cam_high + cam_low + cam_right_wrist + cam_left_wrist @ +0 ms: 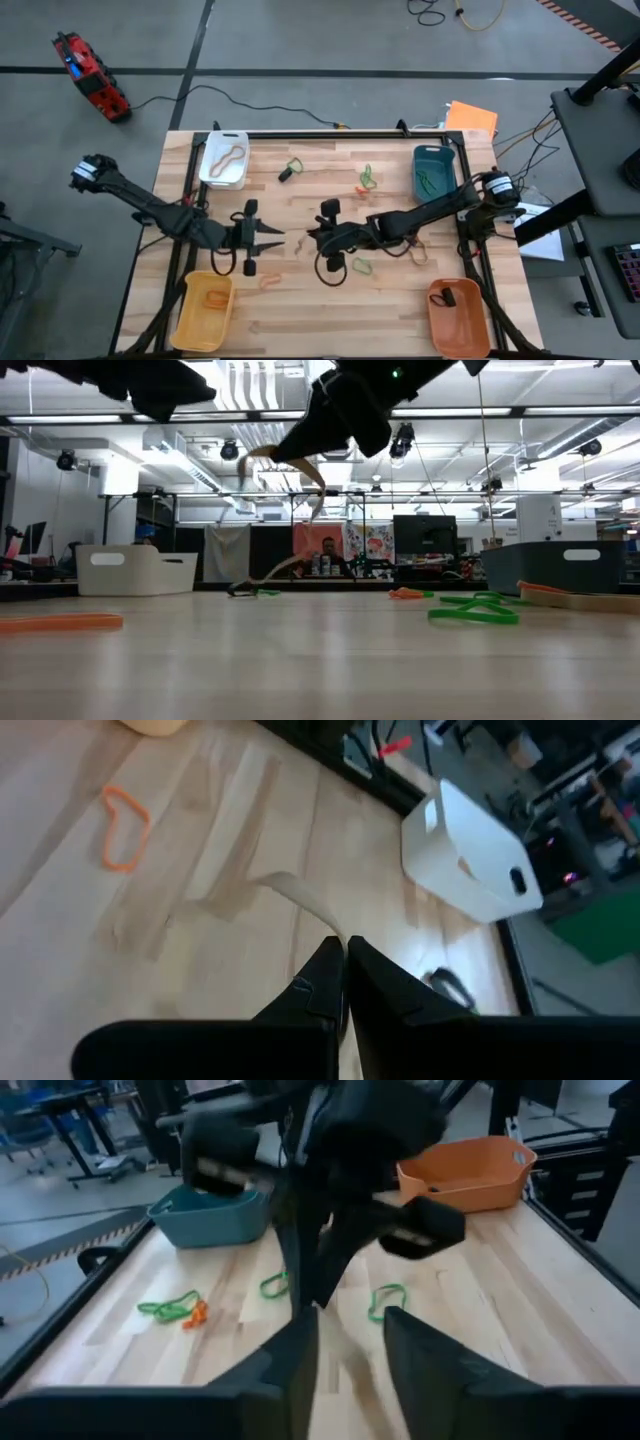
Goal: Sort rubber bands into baskets
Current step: Put the brown rubber band into the white bin
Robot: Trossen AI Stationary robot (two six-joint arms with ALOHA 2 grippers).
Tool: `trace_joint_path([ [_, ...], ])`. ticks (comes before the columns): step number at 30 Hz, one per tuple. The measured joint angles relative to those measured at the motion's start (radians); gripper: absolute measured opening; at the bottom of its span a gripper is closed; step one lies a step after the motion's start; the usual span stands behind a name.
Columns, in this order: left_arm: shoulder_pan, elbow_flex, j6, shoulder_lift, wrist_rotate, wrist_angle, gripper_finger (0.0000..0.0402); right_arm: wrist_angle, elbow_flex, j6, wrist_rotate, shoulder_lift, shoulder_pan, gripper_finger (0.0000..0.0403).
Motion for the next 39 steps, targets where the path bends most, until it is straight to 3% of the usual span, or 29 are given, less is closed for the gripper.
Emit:
trace_joint_path([
  [5, 0.000, -0.057, -0.029, 0.029, -0.004, 0.113, 0.0164, 0.006, 0.025, -0.086, 0.032, -0.006, 0.018, 0.0008],
  [10, 0.000, -0.067, -0.034, 0.072, -0.005, 0.163, 0.0199, 0.009, 0.057, -0.171, 0.056, -0.007, 0.023, 0.0008],
  [24, 0.021, -0.012, -0.022, 0.218, -0.007, 0.196, 0.0205, 0.017, 0.132, -0.290, 0.054, -0.008, 0.023, 0.0008],
  [31, 0.022, -0.006, 0.036, 0.252, 0.053, 0.249, 0.0155, 0.025, 0.134, -0.291, 0.054, -0.008, 0.023, 0.0009],
  [37, 0.027, -0.006, 0.050, 0.249, 0.046, 0.245, 0.0025, 0.032, 0.134, -0.265, 0.054, -0.008, 0.023, 0.0009],
  [39, 0.029, -0.006, 0.050, 0.235, 0.043, 0.245, 0.0011, 0.037, 0.134, -0.226, 0.053, -0.008, 0.022, 0.0009],
])
